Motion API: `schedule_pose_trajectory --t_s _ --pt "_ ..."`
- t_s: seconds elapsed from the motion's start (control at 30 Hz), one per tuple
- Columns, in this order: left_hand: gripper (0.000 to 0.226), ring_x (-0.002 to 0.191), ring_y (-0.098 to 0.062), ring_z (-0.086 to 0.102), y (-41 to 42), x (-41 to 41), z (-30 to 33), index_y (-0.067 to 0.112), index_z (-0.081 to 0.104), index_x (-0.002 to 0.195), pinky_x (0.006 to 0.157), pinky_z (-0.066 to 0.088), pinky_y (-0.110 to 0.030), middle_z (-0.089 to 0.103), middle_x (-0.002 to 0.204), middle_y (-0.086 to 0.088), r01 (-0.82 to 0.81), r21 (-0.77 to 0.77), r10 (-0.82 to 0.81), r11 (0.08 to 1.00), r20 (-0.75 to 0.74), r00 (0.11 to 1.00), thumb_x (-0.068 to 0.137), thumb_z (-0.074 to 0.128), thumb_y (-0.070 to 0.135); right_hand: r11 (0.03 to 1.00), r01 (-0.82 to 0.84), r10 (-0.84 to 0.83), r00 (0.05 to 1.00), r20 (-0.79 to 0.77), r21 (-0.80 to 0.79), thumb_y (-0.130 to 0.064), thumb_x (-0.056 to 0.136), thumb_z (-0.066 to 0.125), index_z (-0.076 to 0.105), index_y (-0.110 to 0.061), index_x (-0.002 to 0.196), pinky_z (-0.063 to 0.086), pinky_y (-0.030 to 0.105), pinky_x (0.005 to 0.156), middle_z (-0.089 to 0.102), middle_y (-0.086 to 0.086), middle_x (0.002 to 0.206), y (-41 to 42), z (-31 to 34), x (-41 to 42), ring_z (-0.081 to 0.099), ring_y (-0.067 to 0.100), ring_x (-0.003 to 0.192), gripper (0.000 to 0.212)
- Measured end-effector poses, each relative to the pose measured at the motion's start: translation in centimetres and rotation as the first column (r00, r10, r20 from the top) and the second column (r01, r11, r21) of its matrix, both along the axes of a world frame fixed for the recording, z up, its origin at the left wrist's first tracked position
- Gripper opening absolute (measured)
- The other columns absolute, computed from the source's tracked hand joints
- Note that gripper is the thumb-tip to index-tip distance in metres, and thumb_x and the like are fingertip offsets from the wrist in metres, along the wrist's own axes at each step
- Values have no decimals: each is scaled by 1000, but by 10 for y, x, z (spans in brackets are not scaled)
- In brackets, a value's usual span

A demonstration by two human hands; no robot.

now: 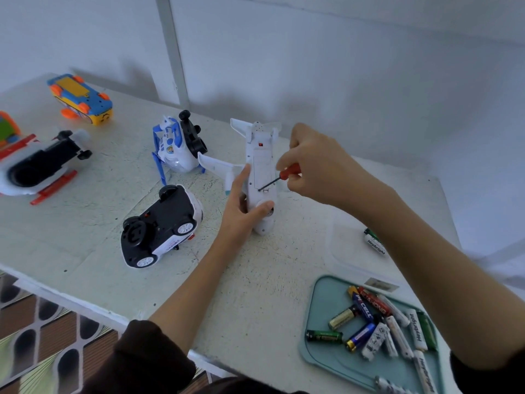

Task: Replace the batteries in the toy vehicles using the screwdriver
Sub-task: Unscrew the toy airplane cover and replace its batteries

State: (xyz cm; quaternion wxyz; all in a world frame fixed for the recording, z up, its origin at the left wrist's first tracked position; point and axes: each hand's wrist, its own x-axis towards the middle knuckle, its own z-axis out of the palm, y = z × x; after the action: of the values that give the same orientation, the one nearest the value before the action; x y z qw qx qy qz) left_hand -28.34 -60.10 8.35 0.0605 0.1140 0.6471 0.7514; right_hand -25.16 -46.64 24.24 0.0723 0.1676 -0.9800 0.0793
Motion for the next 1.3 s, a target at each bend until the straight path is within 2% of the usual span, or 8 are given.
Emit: schedule_pose_trajectory --t_s 0.2,0.33,0.5,0.6,0.73,0.93,1.17,1.3 --pt "86 113 -11 60 -1 0 -1 34 26 147 81 51 -19 49 141 -3 -3 -7 3 1000 10 1000 75 70 19 975 125 -103 987 -121 186 -21 91 53 62 -12 94 32 25 54 48 3 81 -24 13 -16 48 23 73 13" --pt "83 115 -12 58 -1 -1 -1 38 28 144 80 51 -18 47 142 -3 -7 -18 8 1000 18 1000 76 71 19 949 213 -189 975 -119 234 -45 96 36 45 -17 78 23 24 48 43 -2 68 -24 12 -18 42 19 65 35" --pt "82 109 -7 61 0 -1 0 32 26 147 77 50 -15 49 141 -5 -10 -12 10 1000 13 1000 83 71 7 978 -134 145 987 64 -162 2 86 45 37 -13 93 36 31 68 37 1 95 -14 11 -12 41 19 80 19" --pt "86 117 -10 57 0 -1 0 35 26 146 80 49 -15 47 142 -1 -14 -26 14 1000 18 1000 75 70 19 995 -80 82 996 32 -53 -7 93 44 44 -12 95 42 35 67 43 3 96 -15 10 -17 55 25 79 5" --pt "86 117 -9 57 0 0 1 36 27 146 82 50 -16 48 142 1 -20 -39 21 999 22 1000 74 71 21 953 158 -151 987 -49 260 -34 97 44 56 -17 112 35 29 64 56 5 87 -18 12 -22 46 21 73 26" --pt "84 113 -4 58 0 1 1 37 28 145 85 50 -17 48 141 2 -20 -30 20 999 12 1000 75 71 18 998 -29 31 999 32 -53 7 82 52 41 -5 108 48 45 67 36 11 113 -7 10 -16 52 28 80 31" --pt "89 118 -11 56 -1 1 2 42 29 143 91 51 -25 46 143 1 -18 -34 18 999 16 1000 68 75 31 943 254 -262 965 9 217 -40 98 35 51 -11 91 28 27 50 41 -1 69 -8 11 -18 42 18 61 34" --pt "84 115 -9 58 0 1 2 37 28 145 91 51 -25 50 140 0 -19 -23 20 1000 18 1000 76 72 16 999 -2 2 1000 4 -46 -4 91 46 43 -6 103 46 39 67 37 7 103 -5 3 -14 46 25 79 13"
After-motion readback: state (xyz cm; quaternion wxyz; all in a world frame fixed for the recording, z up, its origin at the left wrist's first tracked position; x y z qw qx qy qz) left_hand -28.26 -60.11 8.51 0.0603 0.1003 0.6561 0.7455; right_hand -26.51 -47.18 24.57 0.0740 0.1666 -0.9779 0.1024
